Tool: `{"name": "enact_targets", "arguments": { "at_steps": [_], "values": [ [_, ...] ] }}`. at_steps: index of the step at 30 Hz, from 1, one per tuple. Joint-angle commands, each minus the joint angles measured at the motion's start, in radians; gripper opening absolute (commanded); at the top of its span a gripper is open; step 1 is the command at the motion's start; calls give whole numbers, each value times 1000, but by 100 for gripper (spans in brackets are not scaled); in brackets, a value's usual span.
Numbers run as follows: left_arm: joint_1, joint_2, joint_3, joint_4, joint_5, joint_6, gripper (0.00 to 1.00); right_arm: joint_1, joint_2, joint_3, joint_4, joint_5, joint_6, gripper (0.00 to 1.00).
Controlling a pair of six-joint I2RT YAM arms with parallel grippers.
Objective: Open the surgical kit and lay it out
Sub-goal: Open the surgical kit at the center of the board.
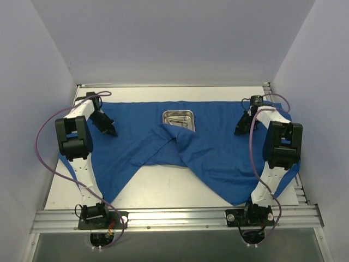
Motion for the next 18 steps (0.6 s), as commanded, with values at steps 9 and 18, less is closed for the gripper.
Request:
{"name": "enact_targets", "arguments": {
  "at_steps": [9, 18],
  "values": [
    [47, 169, 177, -69, 38, -19, 2, -9, 279, 103, 23, -10, -41, 0],
    [81, 447, 605, -155, 90, 6, 2, -9, 454, 310, -12, -41, -29, 0]
  ]
}}
